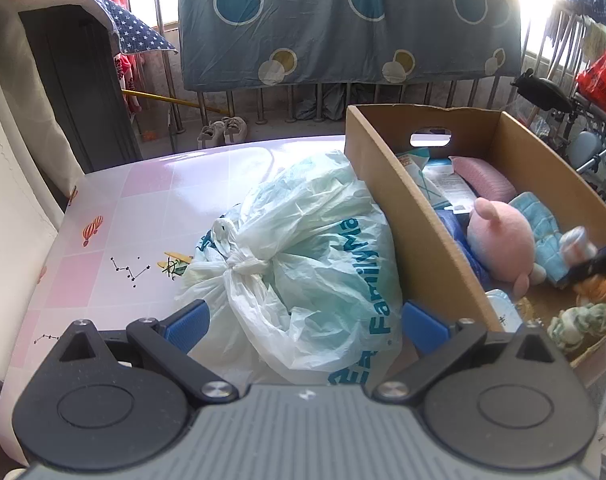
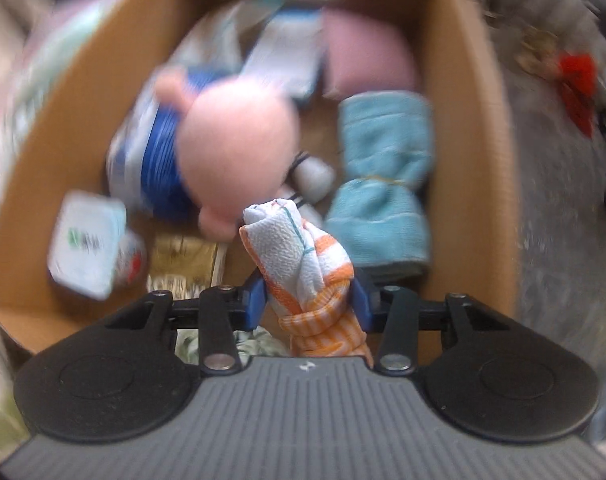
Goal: Organize soft objects
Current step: 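Grasp the orange-striped cloth toy inside the box with the right gripper and lift it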
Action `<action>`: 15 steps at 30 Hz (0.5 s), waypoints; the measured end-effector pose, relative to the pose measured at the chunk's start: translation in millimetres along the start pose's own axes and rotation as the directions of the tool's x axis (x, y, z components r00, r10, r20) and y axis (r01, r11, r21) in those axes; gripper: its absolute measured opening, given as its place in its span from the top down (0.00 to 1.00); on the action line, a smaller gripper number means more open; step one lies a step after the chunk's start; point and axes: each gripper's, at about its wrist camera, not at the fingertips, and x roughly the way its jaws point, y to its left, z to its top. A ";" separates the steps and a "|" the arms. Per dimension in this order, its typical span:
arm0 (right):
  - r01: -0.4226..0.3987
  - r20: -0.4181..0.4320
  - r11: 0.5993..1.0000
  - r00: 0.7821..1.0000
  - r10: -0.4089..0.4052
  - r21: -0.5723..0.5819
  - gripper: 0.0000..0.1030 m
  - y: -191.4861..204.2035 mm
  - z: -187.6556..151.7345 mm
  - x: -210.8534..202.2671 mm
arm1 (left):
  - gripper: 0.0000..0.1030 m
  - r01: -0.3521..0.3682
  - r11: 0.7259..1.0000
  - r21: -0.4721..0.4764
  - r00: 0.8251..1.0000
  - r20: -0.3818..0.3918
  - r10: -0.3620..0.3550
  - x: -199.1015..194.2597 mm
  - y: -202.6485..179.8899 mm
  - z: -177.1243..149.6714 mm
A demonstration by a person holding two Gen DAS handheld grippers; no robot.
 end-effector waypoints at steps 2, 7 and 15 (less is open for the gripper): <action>0.006 0.006 0.995 1.000 -0.007 0.099 0.59 -17.3 2.9 -3.8 | 0.00 0.007 1.000 -0.004 1.000 0.000 -0.007 -2.0 0.0 -0.2; 0.048 -0.004 0.987 0.999 -0.048 0.154 0.59 -19.4 4.9 1.1 | 0.00 0.010 1.000 -0.009 1.000 0.006 -0.010 -7.8 0.0 -1.0; 0.080 -0.019 0.989 0.997 -0.078 0.125 0.57 -0.8 18.4 23.8 | 0.00 0.001 1.000 -0.018 1.000 0.004 -0.001 -9.8 4.1 -1.7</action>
